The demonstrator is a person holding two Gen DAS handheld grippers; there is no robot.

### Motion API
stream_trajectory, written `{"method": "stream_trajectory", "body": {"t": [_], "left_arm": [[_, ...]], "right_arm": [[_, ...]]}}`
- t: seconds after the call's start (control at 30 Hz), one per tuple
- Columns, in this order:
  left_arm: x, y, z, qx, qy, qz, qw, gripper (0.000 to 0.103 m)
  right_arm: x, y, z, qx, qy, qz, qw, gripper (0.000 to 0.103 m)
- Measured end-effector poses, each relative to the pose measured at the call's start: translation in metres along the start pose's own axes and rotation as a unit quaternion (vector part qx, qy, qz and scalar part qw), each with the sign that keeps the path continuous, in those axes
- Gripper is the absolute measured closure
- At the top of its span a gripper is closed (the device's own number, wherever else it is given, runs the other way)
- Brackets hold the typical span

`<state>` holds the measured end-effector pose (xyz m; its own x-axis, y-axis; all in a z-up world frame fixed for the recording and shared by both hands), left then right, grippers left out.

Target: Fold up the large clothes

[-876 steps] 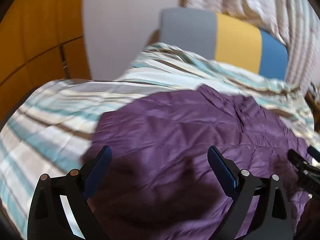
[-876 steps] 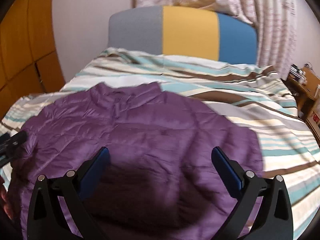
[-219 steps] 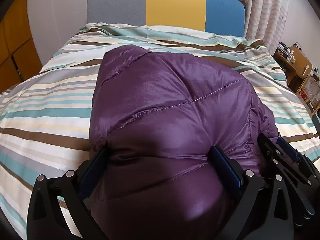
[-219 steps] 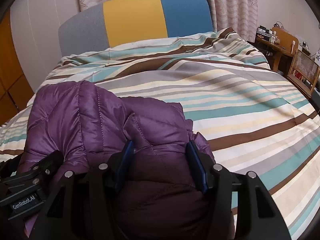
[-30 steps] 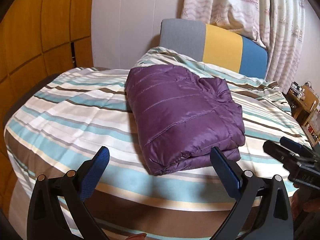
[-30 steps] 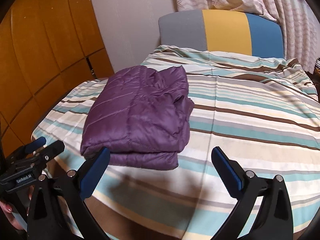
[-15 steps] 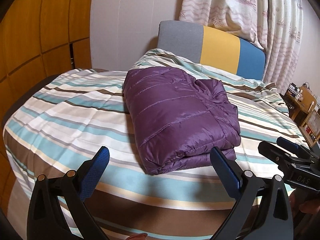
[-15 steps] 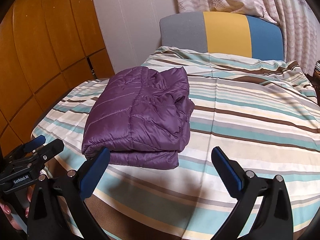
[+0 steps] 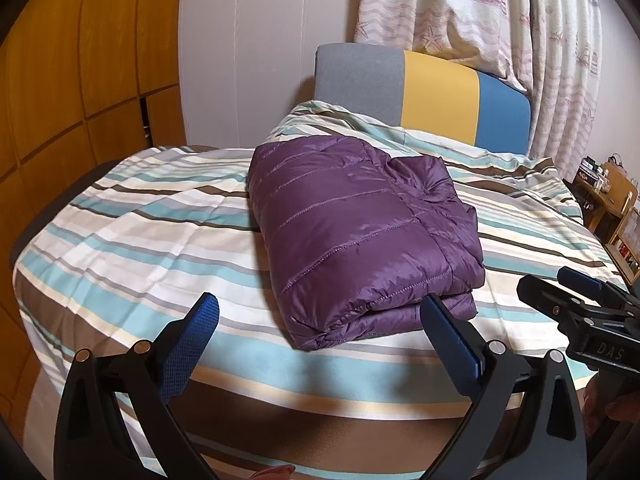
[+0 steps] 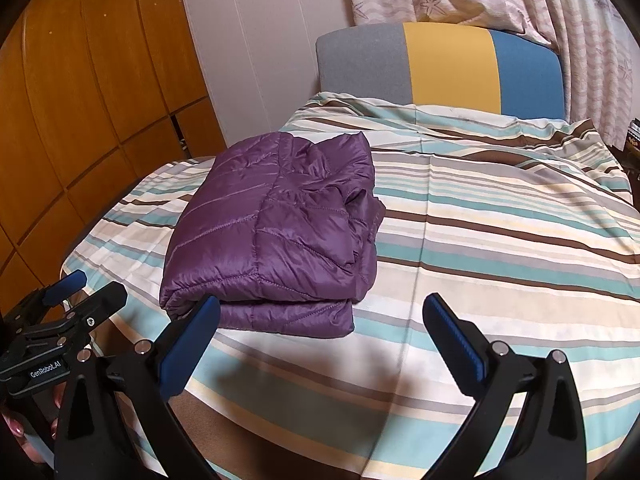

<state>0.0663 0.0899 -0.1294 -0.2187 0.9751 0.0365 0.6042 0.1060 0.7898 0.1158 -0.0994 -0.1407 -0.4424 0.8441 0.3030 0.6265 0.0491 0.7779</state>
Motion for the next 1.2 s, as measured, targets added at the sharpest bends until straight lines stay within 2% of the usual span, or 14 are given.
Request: {"method": "stream_trajectory", "body": {"t": [0.3,0.43,0.47,0.57,0.67,1.0,1.2], "left_arm": [[0.003,-0.004,0.005,0.014,0.005,-0.011,0.9998,0.003],[0.003,-0.005,0.002,0.013,-0.039,-0.031,0.9987,0.003],[0.003,-0.005,0.002,0.013,-0.04,-0.037,0.9984,0.003],[0.008,-0.005,0.004,0.013,-0.003,-0.032,0.9994,0.003],[0.007,-0.006,0.005,0.011,0.012,-0.017,0.9997,0.003],[0.005,-0.011,0.006,0.016,0.009,-0.017,0.9997,0.003],[0.003,-0.013,0.008,0.014,0.022,-0.014,0.9996,0.003]], "right_arm": [[-0.003,-0.002,0.003,0.005,-0.001,0.006,1.0,0.002],[-0.004,-0.003,0.003,0.006,-0.002,0.007,1.0,0.002],[-0.004,-0.003,0.003,0.006,-0.003,0.007,1.0,0.002],[-0.004,-0.004,0.005,0.008,-0.002,0.009,1.0,0.002],[-0.003,-0.004,0.006,0.01,-0.001,0.008,1.0,0.002],[-0.003,-0.006,0.01,0.012,0.0,0.01,1.0,0.002],[-0.004,-0.009,0.014,0.018,0.001,0.011,1.0,0.002]]}}
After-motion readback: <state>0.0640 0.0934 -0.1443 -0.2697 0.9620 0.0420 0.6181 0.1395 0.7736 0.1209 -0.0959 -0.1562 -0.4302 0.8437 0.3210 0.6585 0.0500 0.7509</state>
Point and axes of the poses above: each gripper's, at about its wrist camera, not at the fingertips, and z roughly the way its jaws point, x to its left, y to its top, the point moved 8 cm from there along z, roughly the way its jaws point, and after that the axes turned 9 degrees about y, right-handed, at the moved point
